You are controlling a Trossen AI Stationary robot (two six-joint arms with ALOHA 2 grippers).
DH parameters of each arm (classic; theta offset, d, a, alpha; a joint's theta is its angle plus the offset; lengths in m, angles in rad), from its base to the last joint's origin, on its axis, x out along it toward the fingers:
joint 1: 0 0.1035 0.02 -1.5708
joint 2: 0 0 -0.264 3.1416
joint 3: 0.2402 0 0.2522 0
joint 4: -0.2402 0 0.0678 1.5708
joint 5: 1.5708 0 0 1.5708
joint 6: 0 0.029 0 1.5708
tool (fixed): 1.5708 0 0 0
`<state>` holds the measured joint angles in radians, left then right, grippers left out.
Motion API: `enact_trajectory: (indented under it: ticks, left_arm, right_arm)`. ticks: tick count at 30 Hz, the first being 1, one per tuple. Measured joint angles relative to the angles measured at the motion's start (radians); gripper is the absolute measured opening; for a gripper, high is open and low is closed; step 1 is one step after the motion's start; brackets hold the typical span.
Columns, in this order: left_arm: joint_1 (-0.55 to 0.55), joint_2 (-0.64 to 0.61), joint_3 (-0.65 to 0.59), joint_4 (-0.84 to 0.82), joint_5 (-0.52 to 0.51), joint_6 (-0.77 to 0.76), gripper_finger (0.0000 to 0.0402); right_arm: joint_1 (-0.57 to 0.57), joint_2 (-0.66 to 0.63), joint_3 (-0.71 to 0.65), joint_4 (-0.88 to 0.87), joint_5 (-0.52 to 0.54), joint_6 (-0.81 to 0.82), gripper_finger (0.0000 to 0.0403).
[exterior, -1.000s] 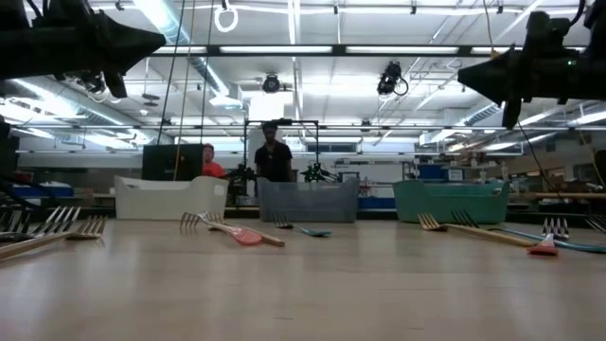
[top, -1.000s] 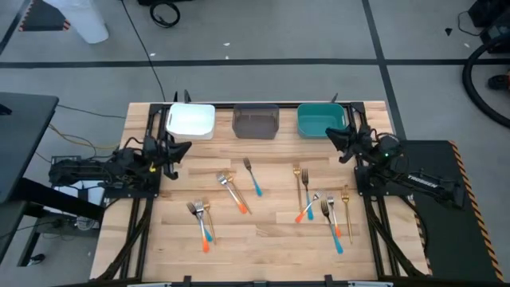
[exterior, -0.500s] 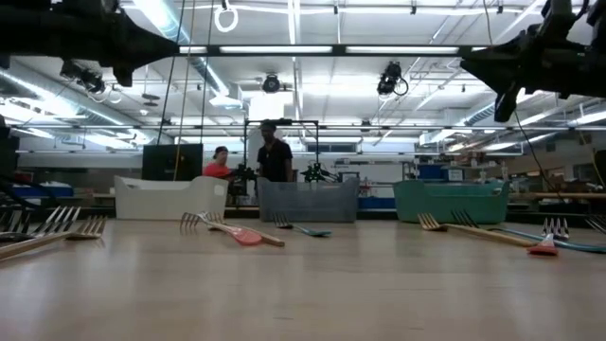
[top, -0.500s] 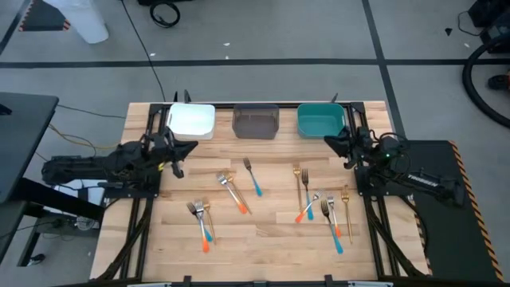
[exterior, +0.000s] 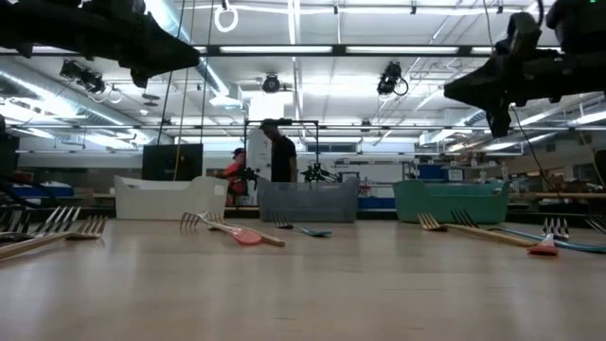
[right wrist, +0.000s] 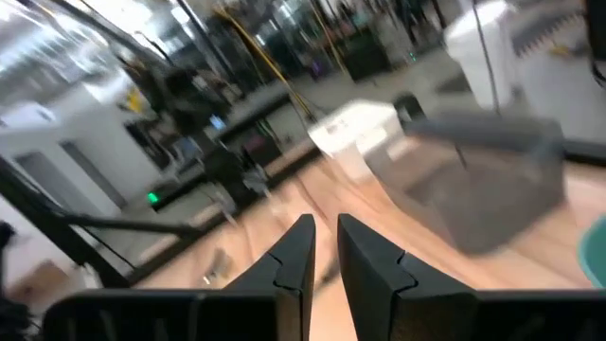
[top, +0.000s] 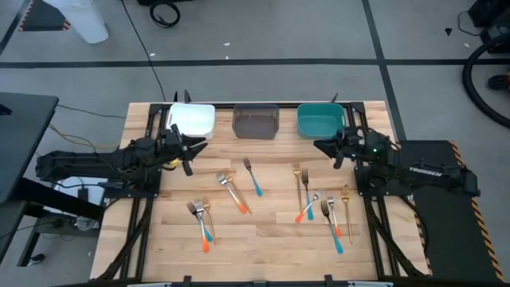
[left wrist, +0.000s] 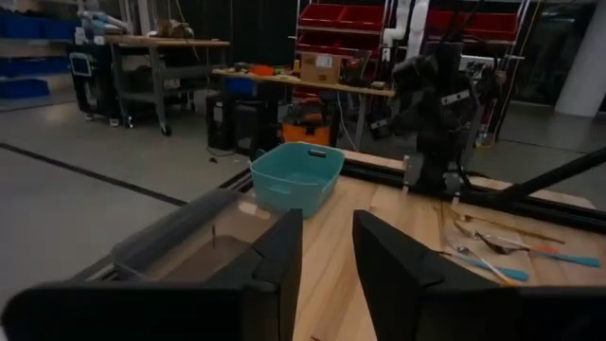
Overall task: Sort silverware by color (type)
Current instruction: Put the gold fork into the green bin
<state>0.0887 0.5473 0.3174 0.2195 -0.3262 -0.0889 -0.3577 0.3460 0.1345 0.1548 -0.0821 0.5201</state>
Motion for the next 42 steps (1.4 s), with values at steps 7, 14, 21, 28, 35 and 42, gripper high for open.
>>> enact_trajectory:
  ticks: [7,14,21,28,35,42]
  left_arm:
    - [0.0,0.015,0.027,0.006,-0.056,0.049,0.0107]
    - [0.0,0.021,0.028,0.069,-0.066,0.048,0.0107]
    - [0.0,0.032,0.028,0.088,-0.067,0.049,0.0107]
    - [0.0,0.031,0.028,0.091,-0.067,0.054,0.0107]
    - [0.0,0.031,0.028,0.098,-0.067,0.13,0.0107]
    - [0.0,0.03,0.028,0.152,-0.068,0.201,0.0107]
  right_arm:
    - [0.059,0.167,0.118,-0.179,0.109,0.004,0.006]
    - [0.136,0.321,0.265,-0.359,0.141,0.067,0.006]
    - [0.272,0.489,0.439,-0.59,0.175,0.206,0.0059]
    - [0.431,0.67,0.603,-0.836,0.184,0.418,0.0059]
    - [0.574,0.811,0.675,-0.941,0.089,0.613,0.0061]
    - [0.701,0.915,0.68,-0.963,-0.026,0.797,0.0093]
